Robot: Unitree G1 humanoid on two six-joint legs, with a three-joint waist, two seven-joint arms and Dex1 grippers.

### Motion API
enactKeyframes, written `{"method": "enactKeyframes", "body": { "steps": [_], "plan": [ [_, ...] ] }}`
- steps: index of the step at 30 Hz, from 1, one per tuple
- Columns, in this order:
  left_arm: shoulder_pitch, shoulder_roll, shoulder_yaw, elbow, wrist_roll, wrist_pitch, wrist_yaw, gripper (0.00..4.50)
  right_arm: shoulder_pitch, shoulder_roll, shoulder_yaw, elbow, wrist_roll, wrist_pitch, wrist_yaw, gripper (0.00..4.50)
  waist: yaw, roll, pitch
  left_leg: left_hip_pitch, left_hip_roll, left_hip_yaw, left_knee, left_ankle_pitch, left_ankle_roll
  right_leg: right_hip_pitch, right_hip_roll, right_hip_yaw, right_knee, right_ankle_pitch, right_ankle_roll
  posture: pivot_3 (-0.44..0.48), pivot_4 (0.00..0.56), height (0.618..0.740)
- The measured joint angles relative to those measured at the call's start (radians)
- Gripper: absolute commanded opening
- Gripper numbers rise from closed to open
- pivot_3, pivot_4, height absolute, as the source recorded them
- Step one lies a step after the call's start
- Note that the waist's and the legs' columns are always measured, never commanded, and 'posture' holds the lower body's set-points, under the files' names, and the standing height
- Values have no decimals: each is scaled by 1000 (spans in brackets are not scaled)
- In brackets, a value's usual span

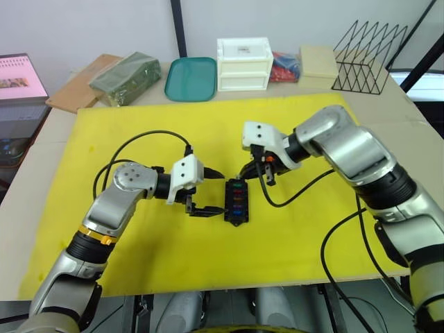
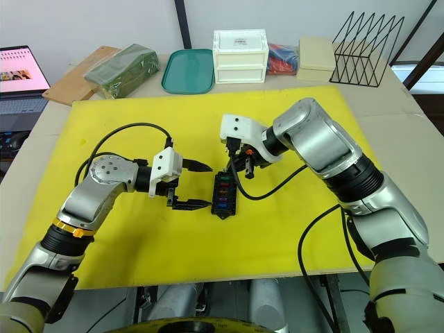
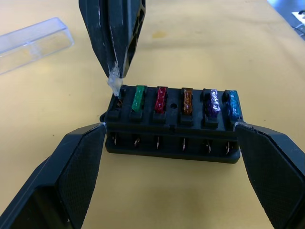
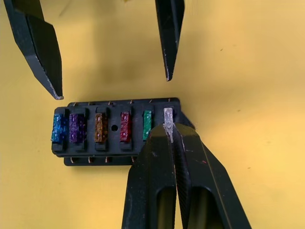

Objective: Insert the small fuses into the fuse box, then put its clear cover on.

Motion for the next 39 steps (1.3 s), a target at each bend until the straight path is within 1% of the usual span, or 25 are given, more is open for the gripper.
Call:
{"method": "enactKeyframes", "body": {
  "steps": [21, 39],
  "plan": [
    [0, 0, -1, 0, 0, 0, -2, 4500, 1, 9, 13, 0, -13, -23, -24, 13, 0, 0, 0, 0, 0, 0, 0, 0, 0, 0, 0, 0, 0, 0, 0, 0, 150, 740],
    [0, 3, -1, 0, 0, 0, 9, 4500, 21, 9, 35, 16, -38, -84, -37, 13, 0, 0, 0, 0, 0, 0, 0, 0, 0, 0, 0, 0, 0, 0, 0, 0, 150, 740]
  ]
}}
